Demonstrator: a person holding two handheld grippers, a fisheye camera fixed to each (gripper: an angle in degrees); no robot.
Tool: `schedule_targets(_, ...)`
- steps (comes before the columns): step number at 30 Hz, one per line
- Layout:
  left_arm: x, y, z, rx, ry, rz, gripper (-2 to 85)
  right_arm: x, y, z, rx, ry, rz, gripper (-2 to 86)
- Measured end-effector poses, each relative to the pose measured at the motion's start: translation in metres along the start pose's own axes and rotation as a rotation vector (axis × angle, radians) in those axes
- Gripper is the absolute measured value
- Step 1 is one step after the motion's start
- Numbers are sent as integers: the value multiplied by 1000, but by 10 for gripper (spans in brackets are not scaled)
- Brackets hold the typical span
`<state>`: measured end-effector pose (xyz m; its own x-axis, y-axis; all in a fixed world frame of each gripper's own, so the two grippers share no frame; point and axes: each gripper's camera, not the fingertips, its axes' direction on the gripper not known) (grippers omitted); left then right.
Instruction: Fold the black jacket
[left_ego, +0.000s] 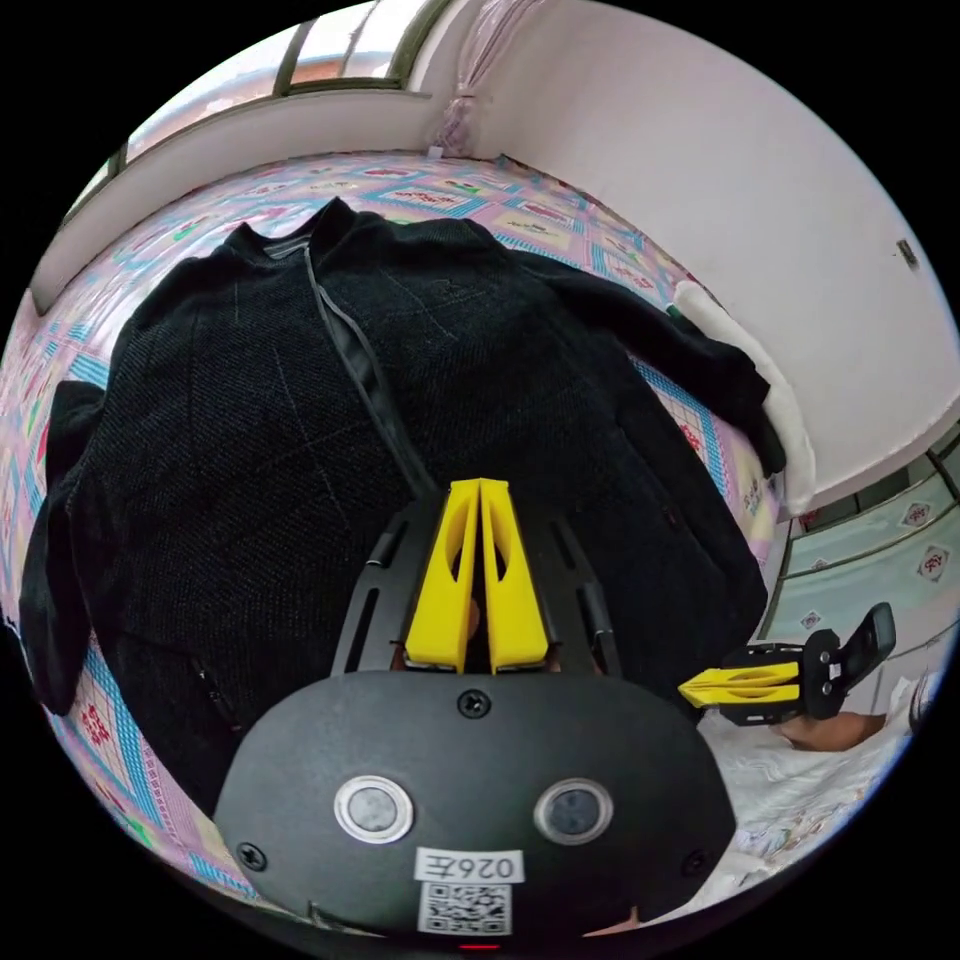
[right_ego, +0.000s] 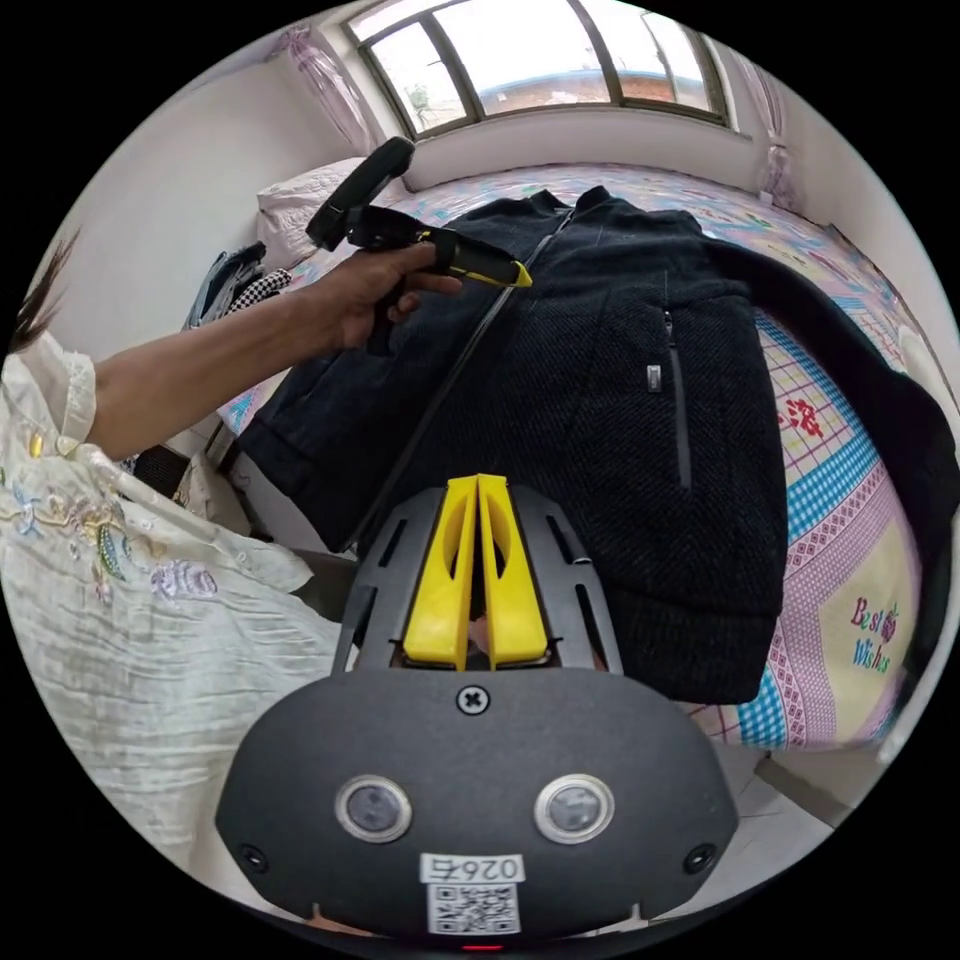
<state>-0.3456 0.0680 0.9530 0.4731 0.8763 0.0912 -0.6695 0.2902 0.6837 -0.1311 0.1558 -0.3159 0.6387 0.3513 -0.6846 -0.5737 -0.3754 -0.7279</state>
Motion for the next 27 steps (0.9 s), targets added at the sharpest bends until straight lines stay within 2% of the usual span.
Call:
schedule_targets(2,-5,-2,9,17,23,22,-10,2,-7,14,-30,-13,-1,-9)
schedule_targets(8,-26,2,10,-23,78,-86,-10,-3,-35,31,-46,-51,-12,-9)
schedule_targets(13,-27,33,13,36,70,-84,-10,-20,-25,49,-22,-68,-56,-9)
schedule_targets(18,-43,58,4,97,180,-183,-10,-24,-31,46,-40,-87,-32,-9)
schedule_targets(23,-50,70,-14,212,318,-235,-10,2,-24,28,85,-204,124,-9)
schedule_targets(27,-25,51,-18,256,420,-168,-10,46,-8,12,200,-255,345,-9)
